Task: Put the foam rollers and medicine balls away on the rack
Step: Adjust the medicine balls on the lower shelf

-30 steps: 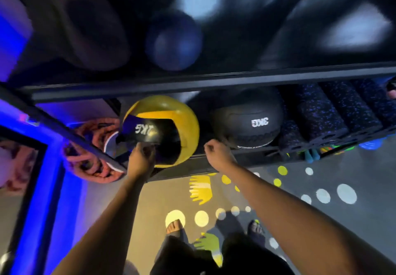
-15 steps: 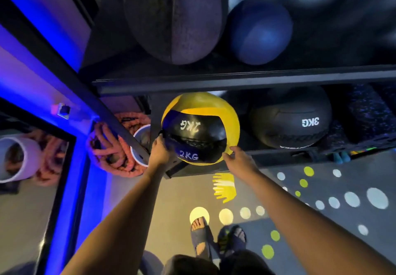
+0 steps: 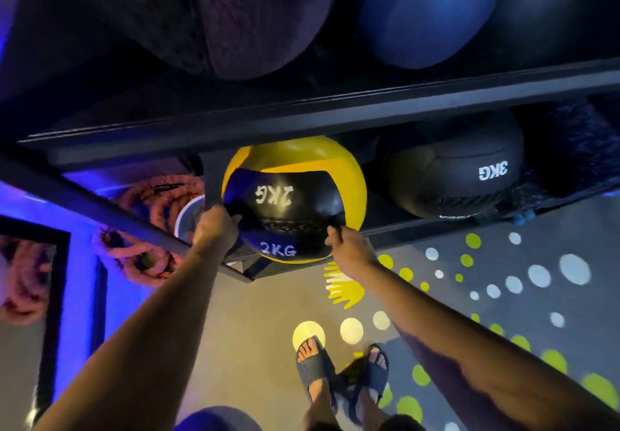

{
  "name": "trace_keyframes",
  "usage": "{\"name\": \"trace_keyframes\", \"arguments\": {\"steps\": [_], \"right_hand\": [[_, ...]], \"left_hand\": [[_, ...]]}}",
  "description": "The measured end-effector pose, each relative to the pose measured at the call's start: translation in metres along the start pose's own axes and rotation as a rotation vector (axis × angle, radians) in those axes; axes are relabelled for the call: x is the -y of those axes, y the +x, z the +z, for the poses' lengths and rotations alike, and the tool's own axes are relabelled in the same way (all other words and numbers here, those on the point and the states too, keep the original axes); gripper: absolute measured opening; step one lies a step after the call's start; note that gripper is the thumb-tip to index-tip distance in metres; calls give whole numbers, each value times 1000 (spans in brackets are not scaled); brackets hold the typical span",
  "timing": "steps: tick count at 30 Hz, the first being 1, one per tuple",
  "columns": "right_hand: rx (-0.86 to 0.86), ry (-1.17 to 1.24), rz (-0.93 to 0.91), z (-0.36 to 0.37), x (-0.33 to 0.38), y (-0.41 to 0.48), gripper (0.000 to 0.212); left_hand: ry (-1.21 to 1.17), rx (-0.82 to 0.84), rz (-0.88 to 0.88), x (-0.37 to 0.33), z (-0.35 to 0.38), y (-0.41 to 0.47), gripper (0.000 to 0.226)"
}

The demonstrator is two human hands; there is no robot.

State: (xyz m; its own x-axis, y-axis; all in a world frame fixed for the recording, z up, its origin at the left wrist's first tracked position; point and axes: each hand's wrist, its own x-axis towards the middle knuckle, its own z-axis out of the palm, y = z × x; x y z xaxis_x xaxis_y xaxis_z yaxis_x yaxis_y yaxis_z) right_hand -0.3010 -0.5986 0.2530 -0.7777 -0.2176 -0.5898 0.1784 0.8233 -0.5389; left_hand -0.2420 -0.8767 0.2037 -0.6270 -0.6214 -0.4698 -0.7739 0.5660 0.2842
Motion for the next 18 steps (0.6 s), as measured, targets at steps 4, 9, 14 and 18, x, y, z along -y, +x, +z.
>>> {"name": "trace_keyframes", "arguments": {"steps": [4, 9, 14, 18], "right_hand": [[-85, 165, 108, -8, 8, 12, 45], [-139, 462, 276, -17, 7, 21, 41], [-236, 637, 208, -36, 33, 58, 36], [-102, 350, -83, -51, 74, 77, 29]], "left_hand": [[-220, 221, -57, -4, -7, 19, 38], [-389, 326, -20, -17, -26, 16, 15], [-425, 233, -20, 10, 29, -34, 15], [-799, 319, -218, -13, 82, -99, 19]]}}
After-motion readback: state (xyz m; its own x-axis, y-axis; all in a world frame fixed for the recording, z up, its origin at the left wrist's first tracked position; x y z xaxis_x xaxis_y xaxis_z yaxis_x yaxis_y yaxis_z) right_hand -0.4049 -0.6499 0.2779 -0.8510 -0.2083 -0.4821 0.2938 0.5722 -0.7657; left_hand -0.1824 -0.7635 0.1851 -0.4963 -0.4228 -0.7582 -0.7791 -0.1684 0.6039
